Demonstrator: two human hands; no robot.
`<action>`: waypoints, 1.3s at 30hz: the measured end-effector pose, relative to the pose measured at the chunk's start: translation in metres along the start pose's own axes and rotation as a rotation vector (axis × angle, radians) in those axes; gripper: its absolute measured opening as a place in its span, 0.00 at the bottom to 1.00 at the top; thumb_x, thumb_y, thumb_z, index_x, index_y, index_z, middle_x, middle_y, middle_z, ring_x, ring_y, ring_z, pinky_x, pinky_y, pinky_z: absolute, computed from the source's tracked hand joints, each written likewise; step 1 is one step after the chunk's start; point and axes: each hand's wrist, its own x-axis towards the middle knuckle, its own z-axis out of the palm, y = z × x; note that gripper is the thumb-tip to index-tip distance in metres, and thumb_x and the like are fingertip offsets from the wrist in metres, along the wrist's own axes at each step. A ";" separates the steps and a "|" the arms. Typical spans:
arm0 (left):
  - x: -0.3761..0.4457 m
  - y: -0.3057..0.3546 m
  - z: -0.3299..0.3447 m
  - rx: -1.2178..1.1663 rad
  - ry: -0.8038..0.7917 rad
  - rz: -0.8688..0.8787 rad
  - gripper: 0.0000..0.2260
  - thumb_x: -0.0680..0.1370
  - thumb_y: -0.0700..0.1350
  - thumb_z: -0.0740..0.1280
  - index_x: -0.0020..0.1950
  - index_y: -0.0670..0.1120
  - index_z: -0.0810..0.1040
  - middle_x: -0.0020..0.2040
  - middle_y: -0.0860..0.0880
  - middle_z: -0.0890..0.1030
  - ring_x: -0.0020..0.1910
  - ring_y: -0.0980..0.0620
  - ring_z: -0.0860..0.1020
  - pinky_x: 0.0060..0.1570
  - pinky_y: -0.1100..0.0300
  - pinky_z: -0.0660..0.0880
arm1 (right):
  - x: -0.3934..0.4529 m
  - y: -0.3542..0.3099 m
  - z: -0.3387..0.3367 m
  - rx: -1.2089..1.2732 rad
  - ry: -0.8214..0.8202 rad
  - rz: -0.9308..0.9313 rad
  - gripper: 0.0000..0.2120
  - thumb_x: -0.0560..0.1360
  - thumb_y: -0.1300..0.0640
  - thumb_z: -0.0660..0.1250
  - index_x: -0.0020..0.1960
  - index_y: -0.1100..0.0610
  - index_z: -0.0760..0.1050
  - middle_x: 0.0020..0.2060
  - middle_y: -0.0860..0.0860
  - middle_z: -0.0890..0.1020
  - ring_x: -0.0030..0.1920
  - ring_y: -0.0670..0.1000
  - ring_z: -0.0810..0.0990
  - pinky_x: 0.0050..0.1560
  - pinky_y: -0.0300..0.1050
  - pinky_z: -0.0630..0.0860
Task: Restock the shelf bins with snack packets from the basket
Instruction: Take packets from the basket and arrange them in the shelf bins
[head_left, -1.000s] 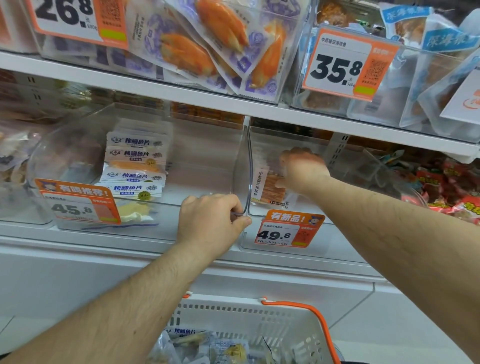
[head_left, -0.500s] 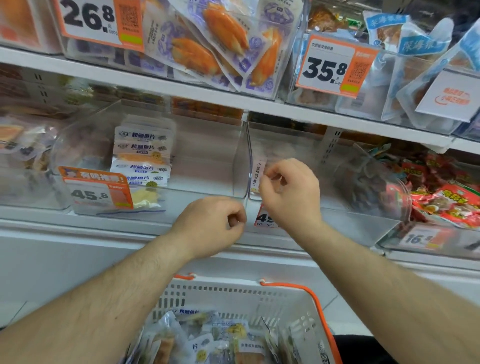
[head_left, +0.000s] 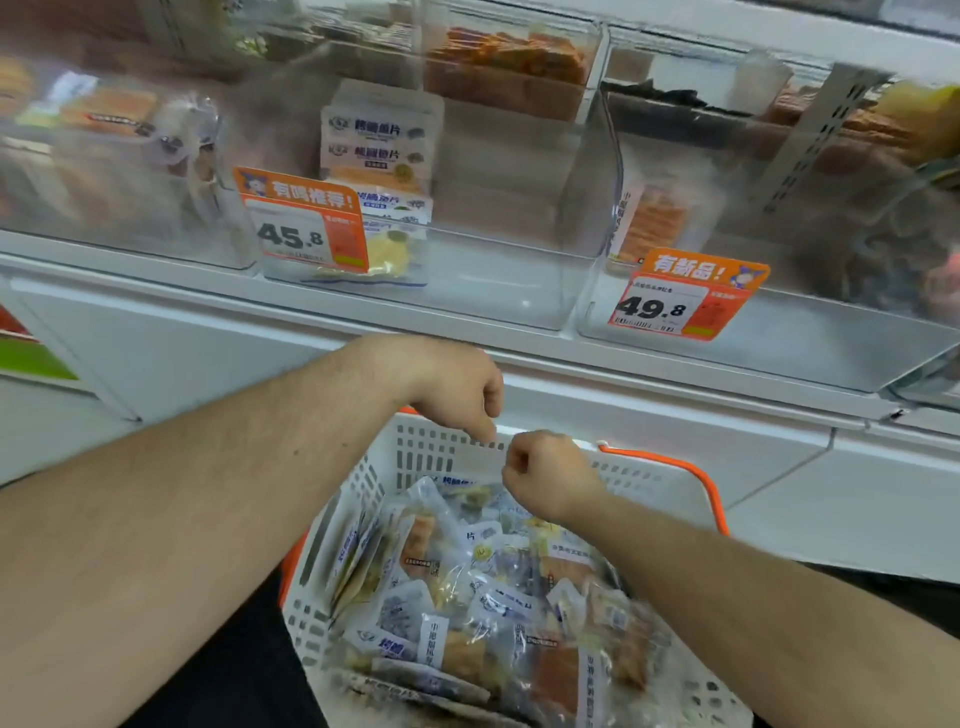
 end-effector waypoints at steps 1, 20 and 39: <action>0.001 -0.001 0.001 0.004 -0.024 -0.010 0.15 0.77 0.54 0.70 0.61 0.51 0.77 0.54 0.55 0.79 0.53 0.52 0.79 0.58 0.53 0.76 | 0.002 -0.002 0.014 0.024 -0.099 0.056 0.04 0.75 0.57 0.63 0.43 0.54 0.76 0.41 0.49 0.79 0.43 0.51 0.77 0.42 0.44 0.74; 0.021 -0.006 0.017 0.064 -0.161 -0.016 0.12 0.77 0.55 0.68 0.53 0.47 0.76 0.49 0.51 0.75 0.44 0.49 0.73 0.47 0.57 0.72 | 0.004 -0.022 0.133 0.491 -0.324 0.626 0.08 0.75 0.59 0.67 0.38 0.59 0.79 0.31 0.52 0.77 0.33 0.51 0.76 0.40 0.46 0.79; 0.006 -0.003 -0.014 -0.135 -0.079 -0.171 0.30 0.73 0.58 0.73 0.70 0.46 0.72 0.63 0.46 0.78 0.57 0.45 0.79 0.50 0.56 0.75 | -0.012 -0.007 -0.112 1.209 0.001 0.387 0.11 0.62 0.73 0.53 0.27 0.61 0.65 0.28 0.57 0.71 0.26 0.55 0.71 0.25 0.40 0.67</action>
